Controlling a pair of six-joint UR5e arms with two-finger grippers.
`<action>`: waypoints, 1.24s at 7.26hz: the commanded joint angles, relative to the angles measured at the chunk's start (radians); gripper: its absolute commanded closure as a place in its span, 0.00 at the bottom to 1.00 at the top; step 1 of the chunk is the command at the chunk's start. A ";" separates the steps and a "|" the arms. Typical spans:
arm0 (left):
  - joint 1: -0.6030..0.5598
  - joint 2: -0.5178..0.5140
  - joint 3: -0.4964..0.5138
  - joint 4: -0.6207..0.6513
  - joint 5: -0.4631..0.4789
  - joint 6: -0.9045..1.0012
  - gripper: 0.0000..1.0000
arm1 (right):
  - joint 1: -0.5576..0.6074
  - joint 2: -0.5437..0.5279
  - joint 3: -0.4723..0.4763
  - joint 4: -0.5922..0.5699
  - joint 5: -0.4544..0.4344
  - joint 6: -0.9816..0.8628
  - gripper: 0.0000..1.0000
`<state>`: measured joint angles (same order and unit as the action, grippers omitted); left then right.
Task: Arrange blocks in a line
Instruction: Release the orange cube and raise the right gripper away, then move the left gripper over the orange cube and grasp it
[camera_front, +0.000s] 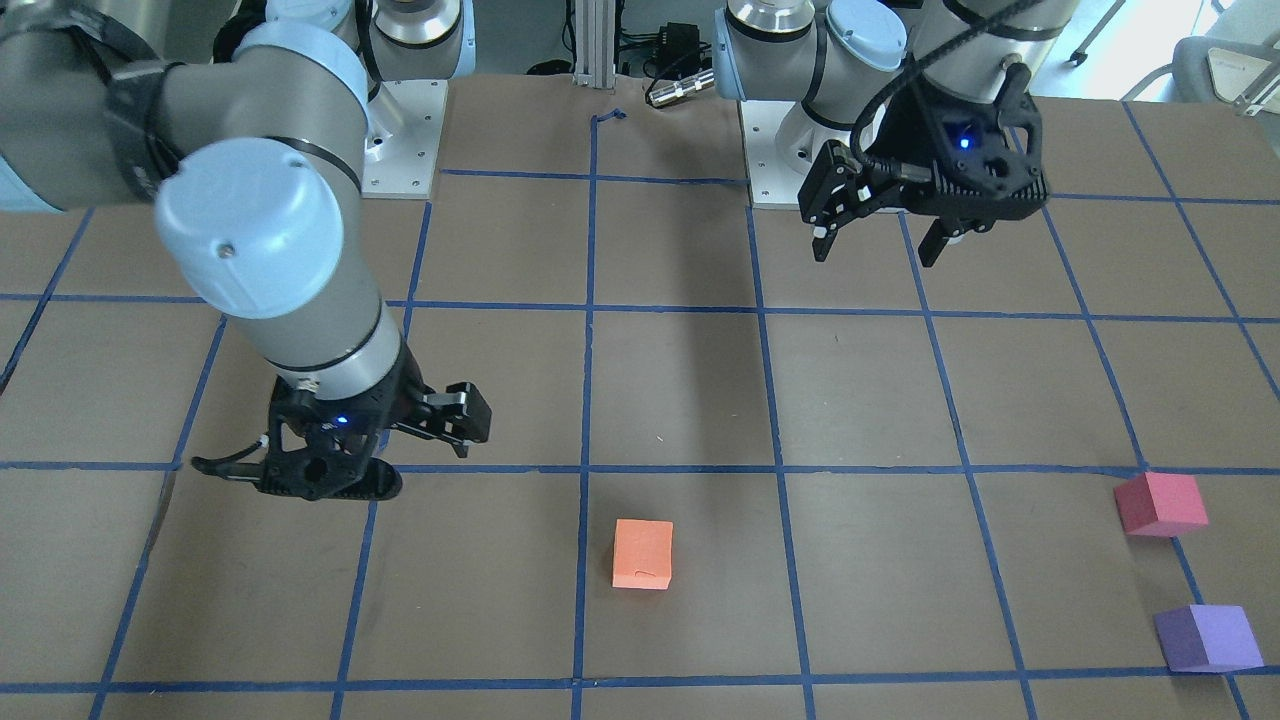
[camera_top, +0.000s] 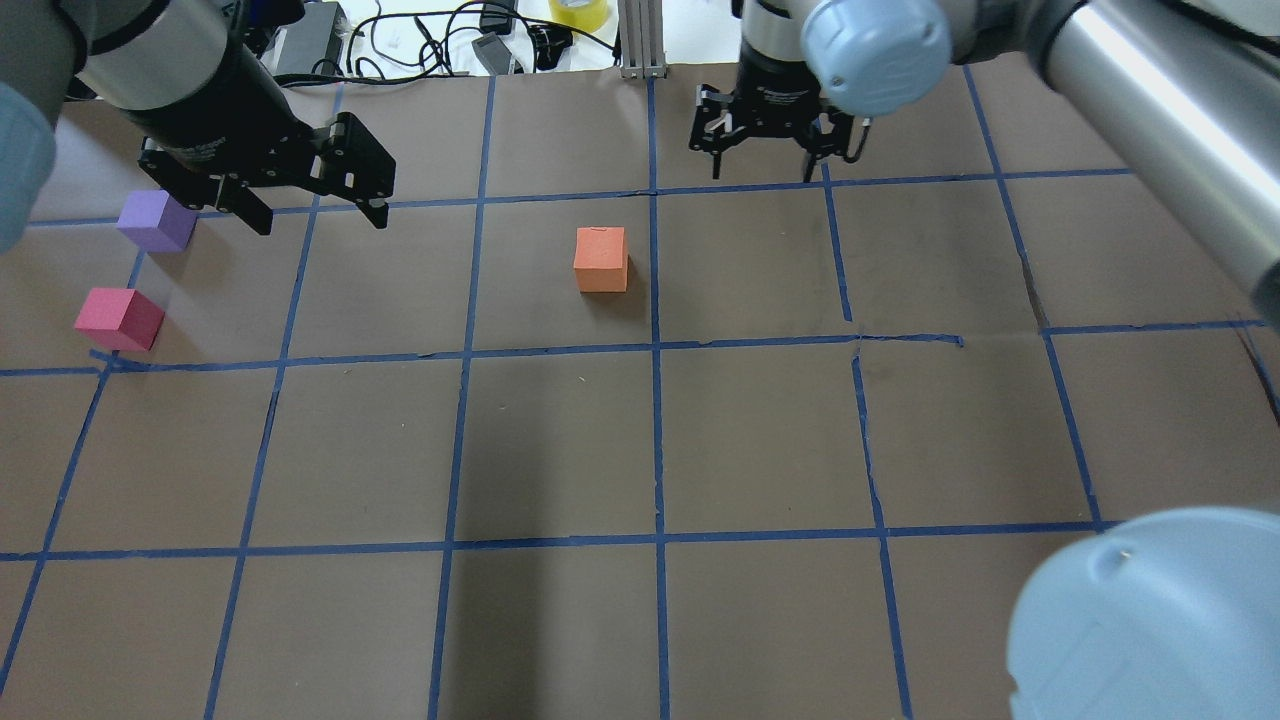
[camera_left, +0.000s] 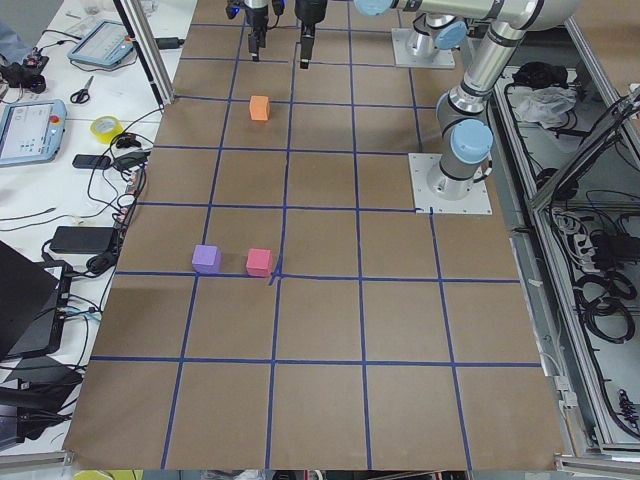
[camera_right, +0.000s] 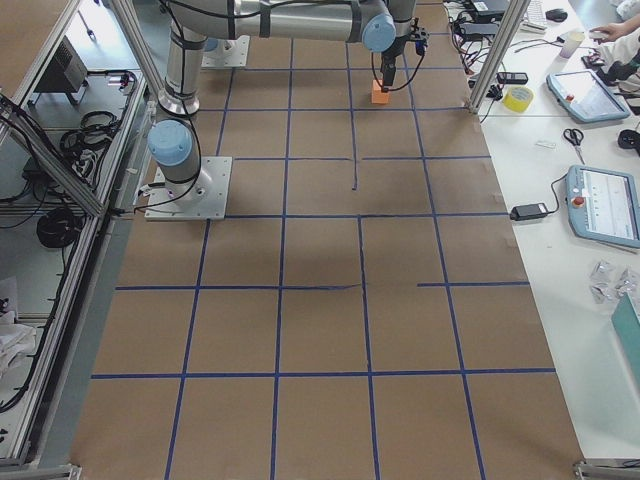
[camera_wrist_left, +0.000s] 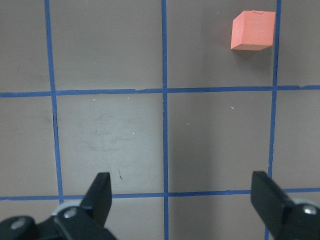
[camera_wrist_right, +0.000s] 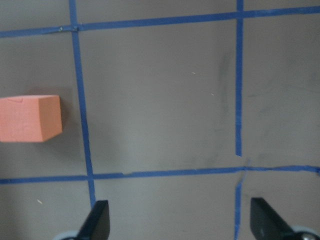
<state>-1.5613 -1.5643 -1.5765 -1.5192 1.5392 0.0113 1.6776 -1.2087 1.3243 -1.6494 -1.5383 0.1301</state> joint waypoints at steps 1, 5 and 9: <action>-0.012 -0.141 -0.048 0.131 -0.020 0.005 0.00 | -0.071 -0.191 0.088 0.101 -0.006 -0.150 0.00; -0.034 -0.388 -0.074 0.520 -0.021 0.001 0.00 | -0.073 -0.273 0.154 0.095 -0.022 -0.075 0.00; -0.224 -0.612 0.169 0.548 -0.005 -0.172 0.00 | -0.073 -0.353 0.231 0.099 0.018 -0.089 0.00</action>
<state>-1.7310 -2.1005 -1.4728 -0.9901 1.5310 -0.1016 1.6053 -1.5373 1.5223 -1.5500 -1.5219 0.0430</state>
